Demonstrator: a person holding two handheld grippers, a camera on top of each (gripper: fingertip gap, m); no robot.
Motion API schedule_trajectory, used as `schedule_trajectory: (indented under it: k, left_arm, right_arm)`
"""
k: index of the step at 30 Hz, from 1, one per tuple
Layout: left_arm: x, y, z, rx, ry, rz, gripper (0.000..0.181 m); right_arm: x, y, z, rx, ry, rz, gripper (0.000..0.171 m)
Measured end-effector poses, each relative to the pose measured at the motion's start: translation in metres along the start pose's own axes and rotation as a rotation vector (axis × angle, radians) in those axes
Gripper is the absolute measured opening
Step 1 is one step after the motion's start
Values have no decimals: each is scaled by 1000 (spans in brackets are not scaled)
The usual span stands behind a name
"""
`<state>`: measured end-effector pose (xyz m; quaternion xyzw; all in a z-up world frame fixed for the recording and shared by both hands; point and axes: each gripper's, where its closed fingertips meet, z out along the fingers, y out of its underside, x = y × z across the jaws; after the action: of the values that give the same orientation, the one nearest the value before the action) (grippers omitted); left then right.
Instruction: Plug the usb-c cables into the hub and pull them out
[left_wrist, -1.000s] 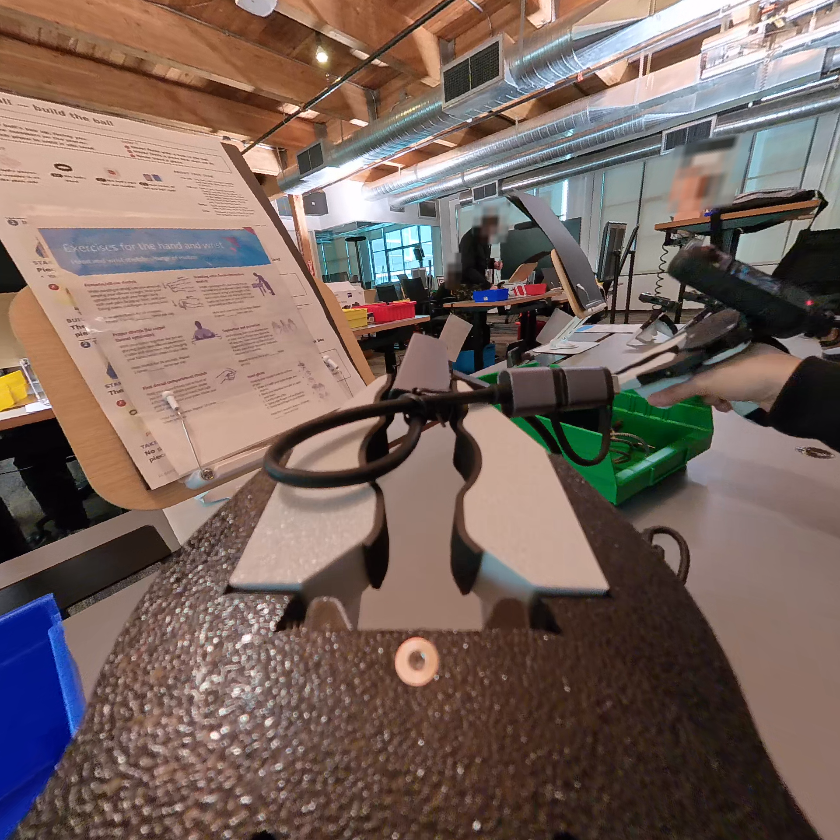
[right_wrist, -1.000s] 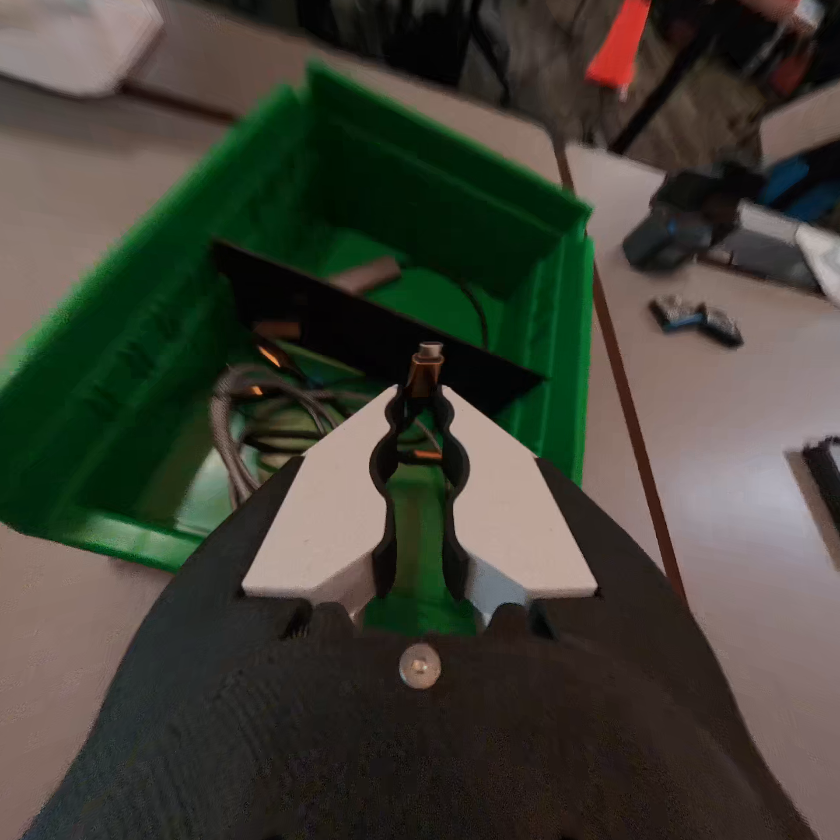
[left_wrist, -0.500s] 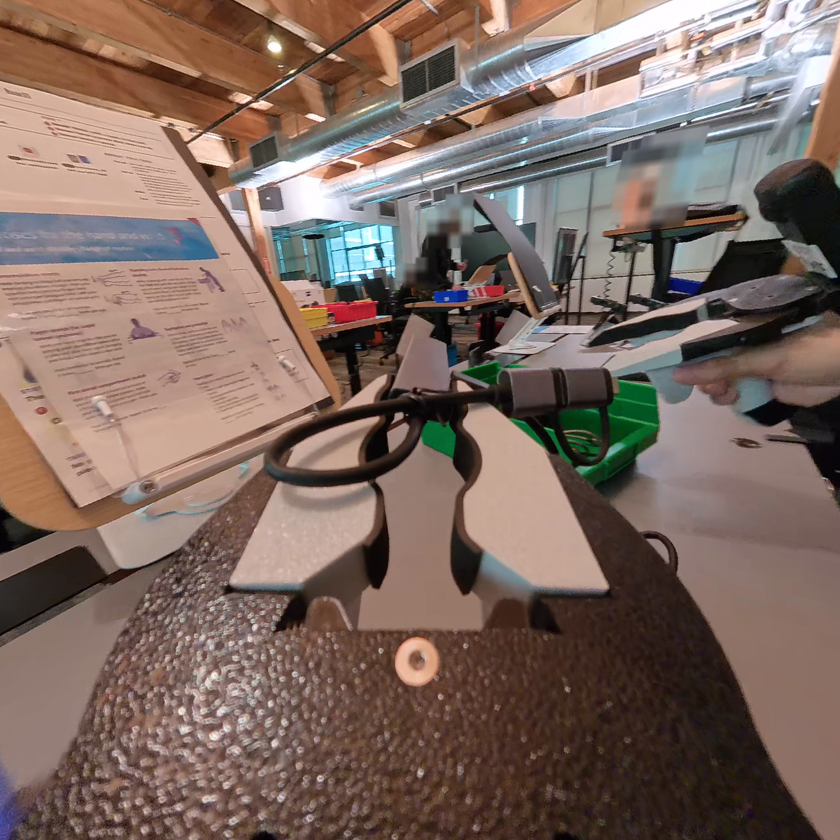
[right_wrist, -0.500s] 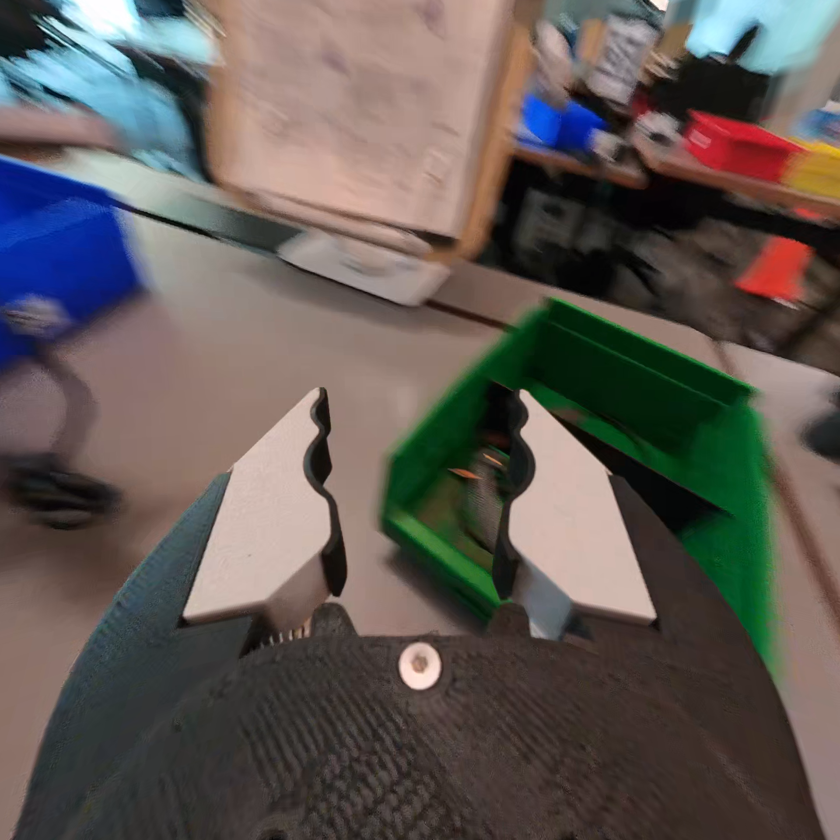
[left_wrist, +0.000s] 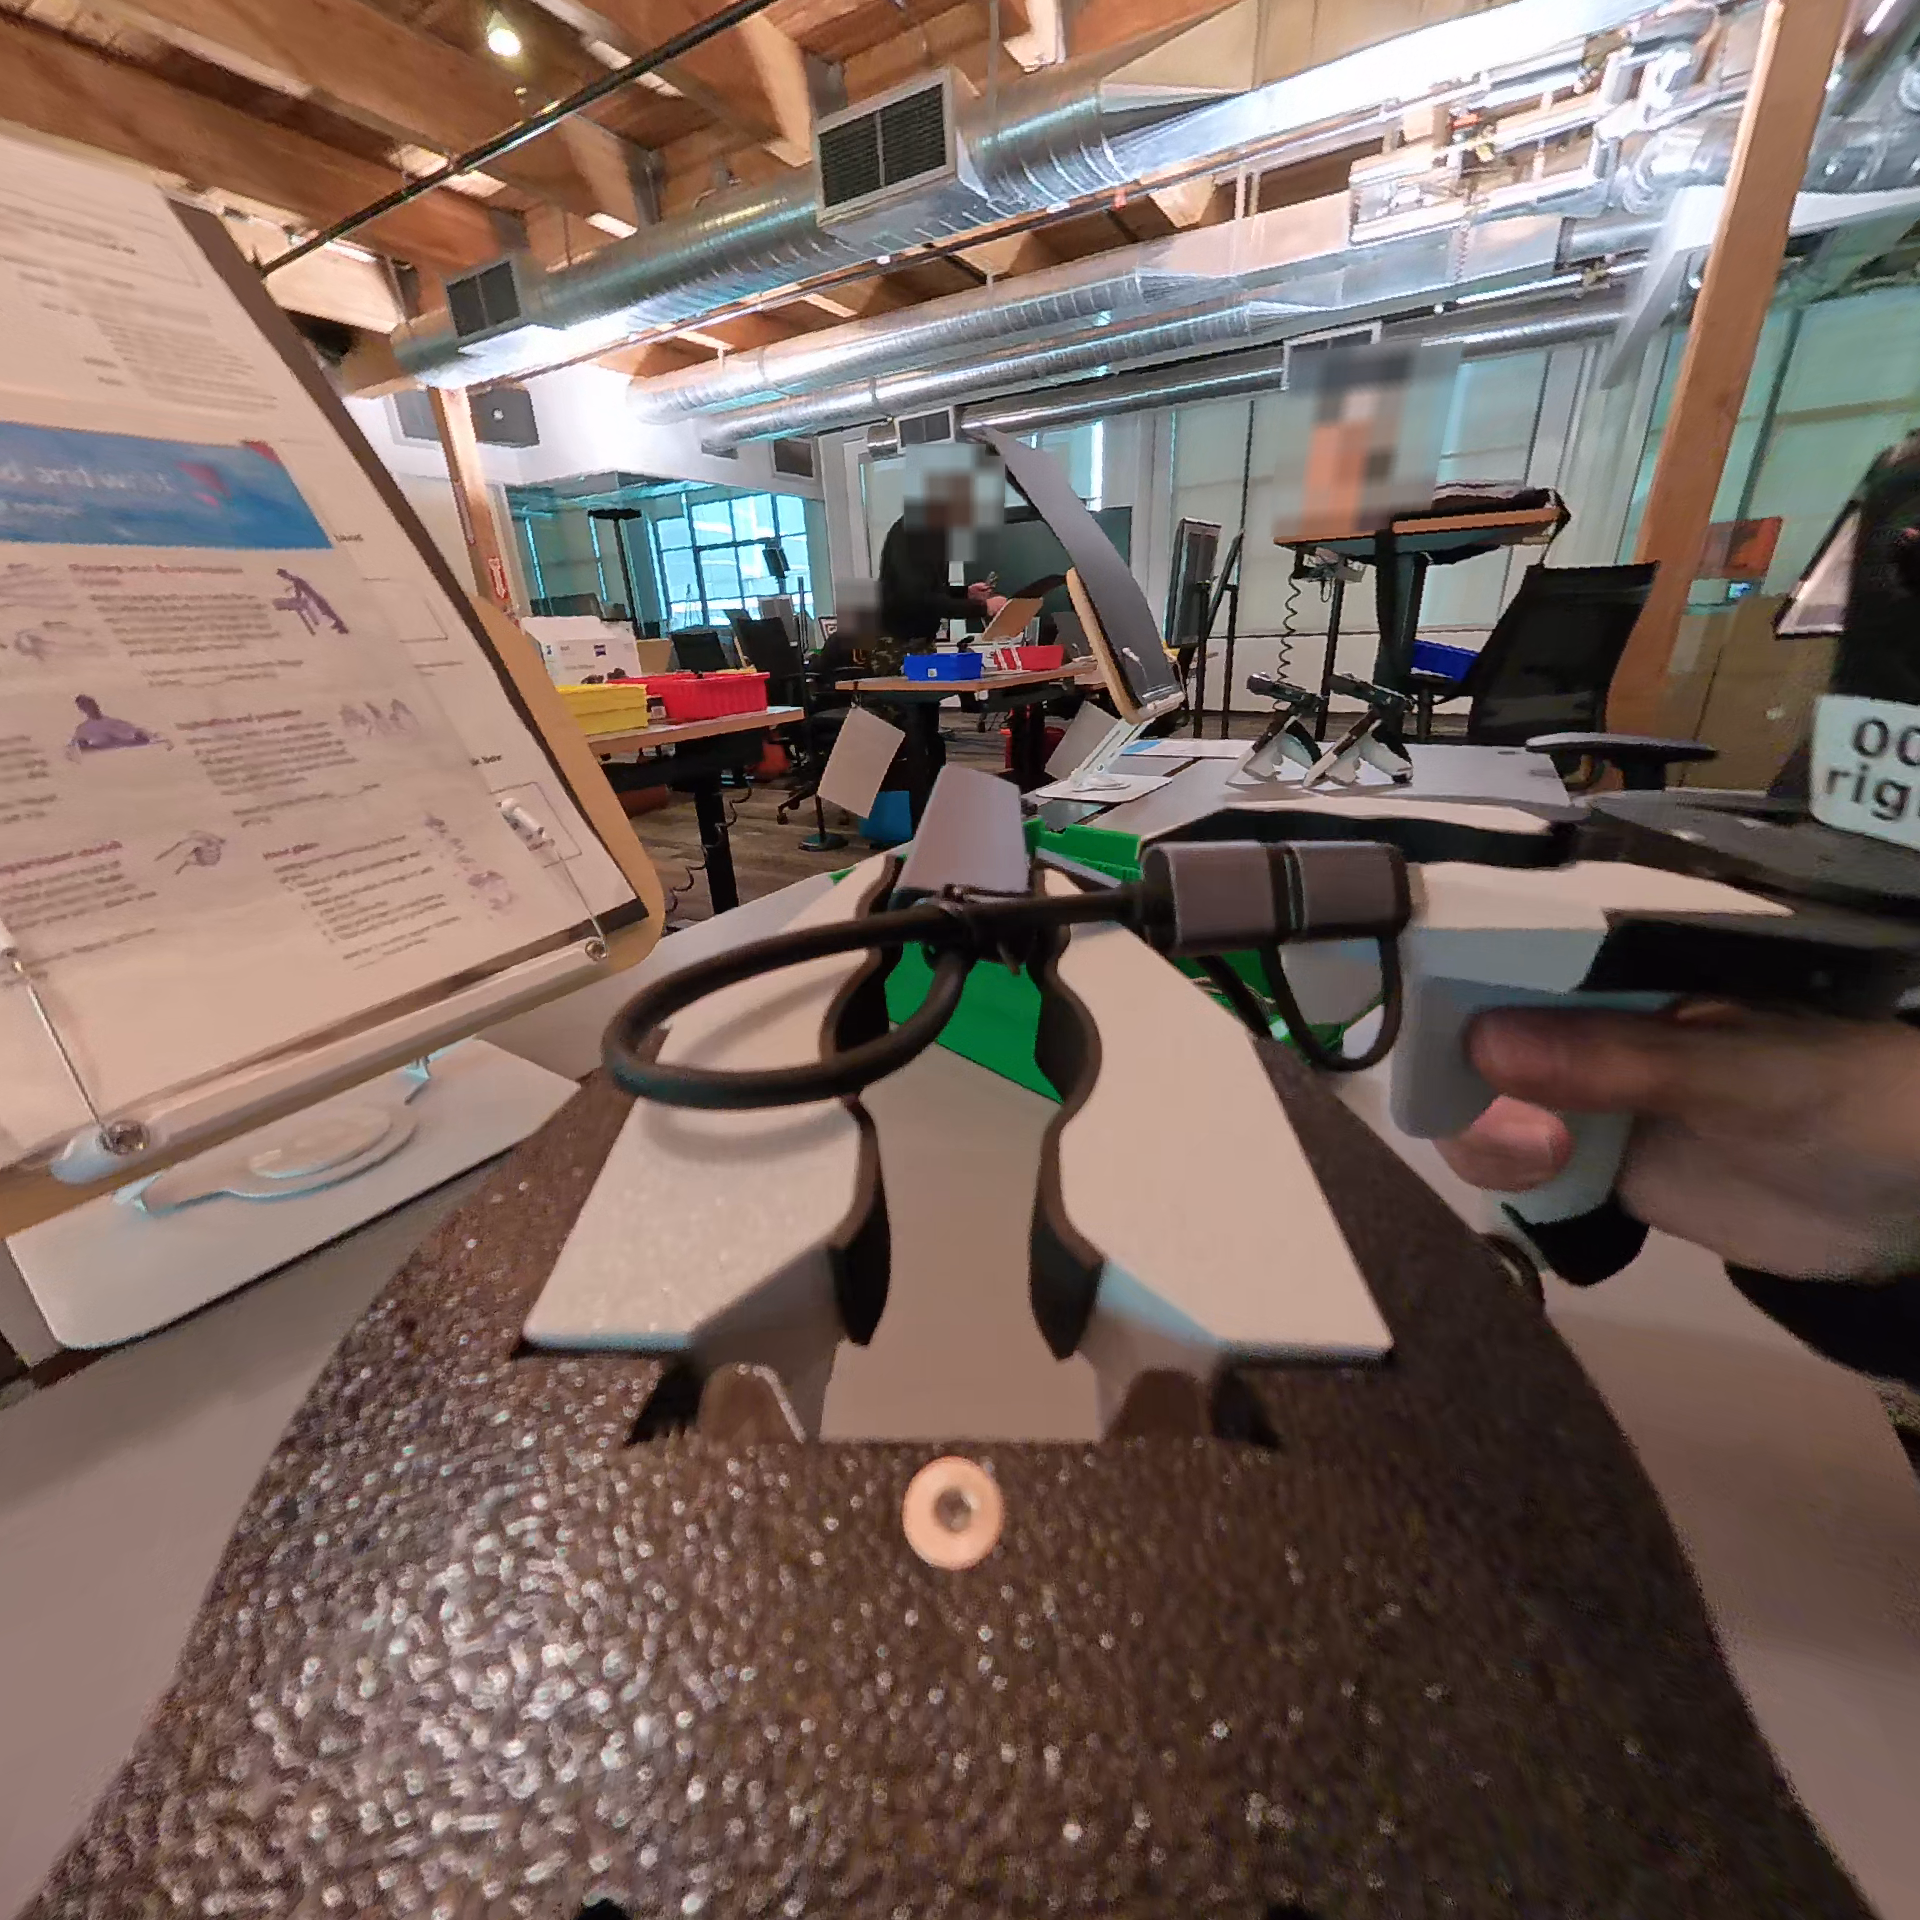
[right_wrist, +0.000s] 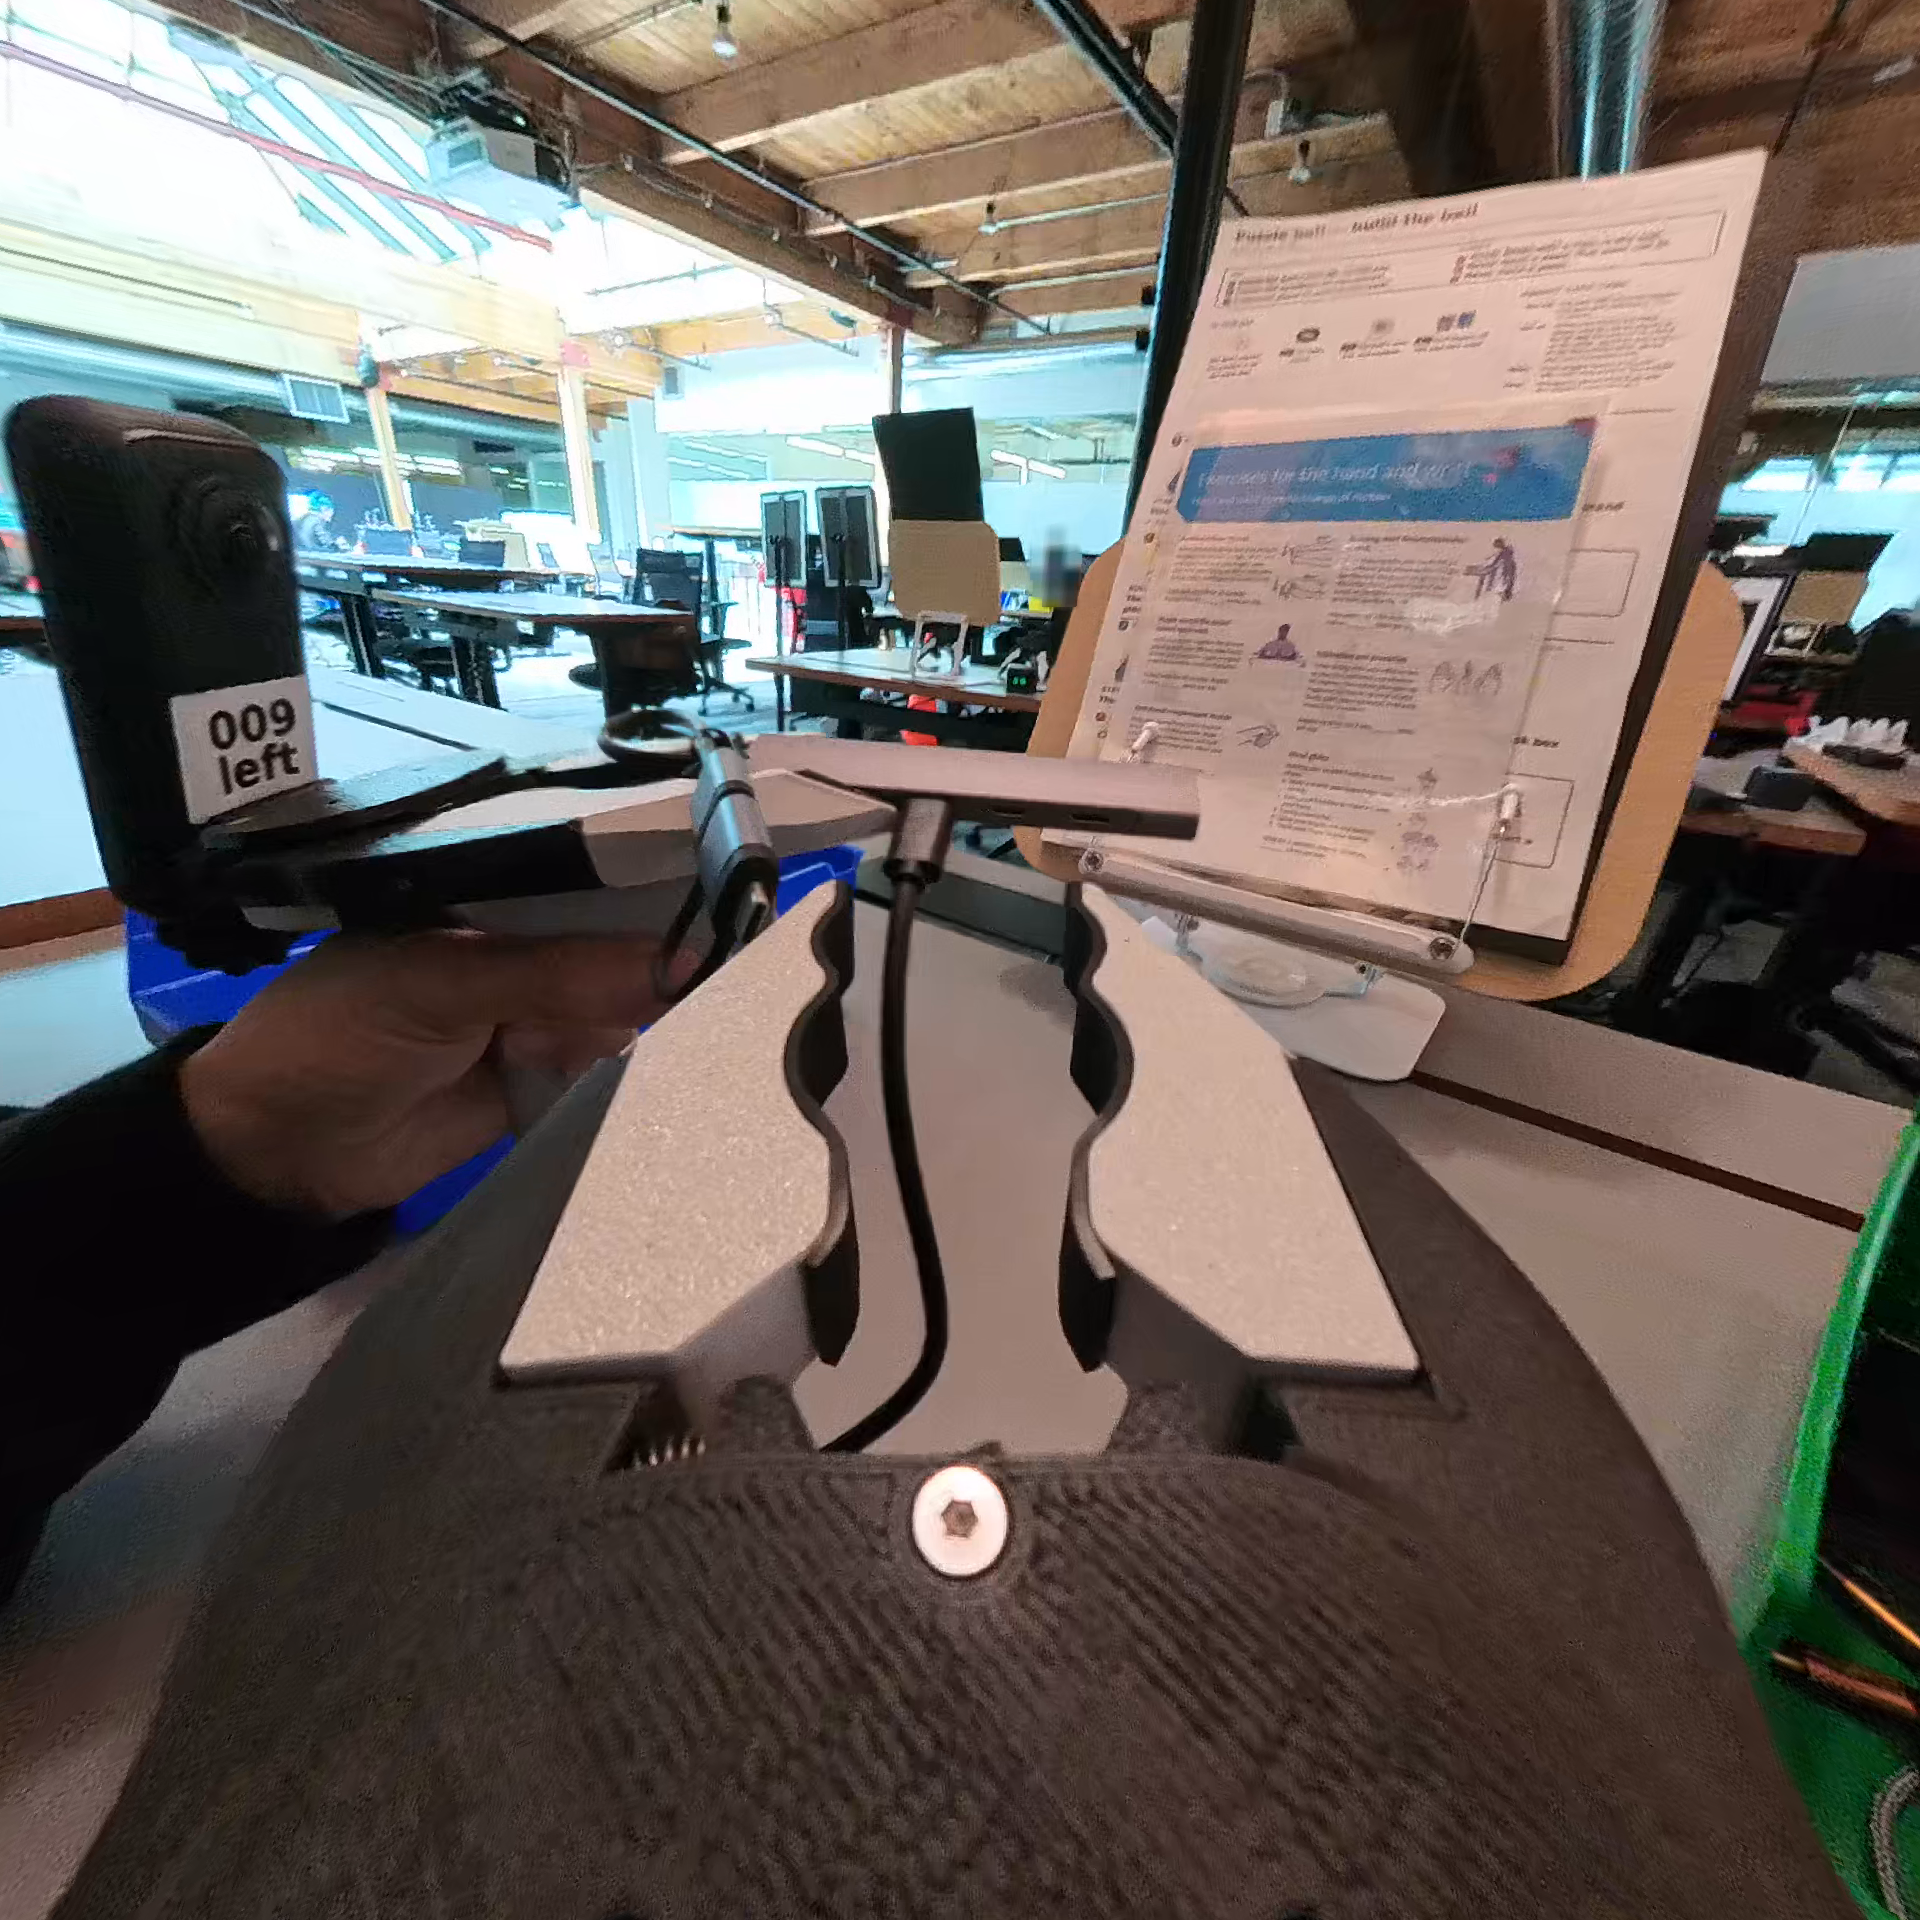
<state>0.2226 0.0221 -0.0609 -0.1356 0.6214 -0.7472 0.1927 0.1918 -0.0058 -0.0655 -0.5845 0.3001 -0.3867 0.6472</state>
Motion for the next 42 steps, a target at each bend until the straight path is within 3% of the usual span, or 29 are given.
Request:
schedule_trajectory:
  k: [14,29,31,32,34,35,39,42]
  left_arm:
    - [5,16,12,-13,-24,-162,21]
    - [8,7,11,-56,-154,128,21]
    - [-41,-16,-16,48,-414,156,21]
    - [-66,-24,-33,54,-445,96,21]
    - [-84,-41,-55,129,-401,-41,21]
    - [-84,-44,-59,138,-411,-3,21]
    - [-59,-27,-34,55,-311,55,21]
    - [-46,-15,-21,23,-236,21,22]
  right_arm:
    - [5,12,16,20,105,-55,12]
    - [4,12,10,-61,52,3,12]
    - [21,23,-7,-100,137,-31,11]
    - [31,26,-18,-83,164,7,11]
    - [43,23,-32,-41,137,87,12]
    - [47,21,-36,-59,129,61,12]
    - [74,-17,-59,-124,176,-171,12]
    - [127,-46,-84,-197,319,-328,11]
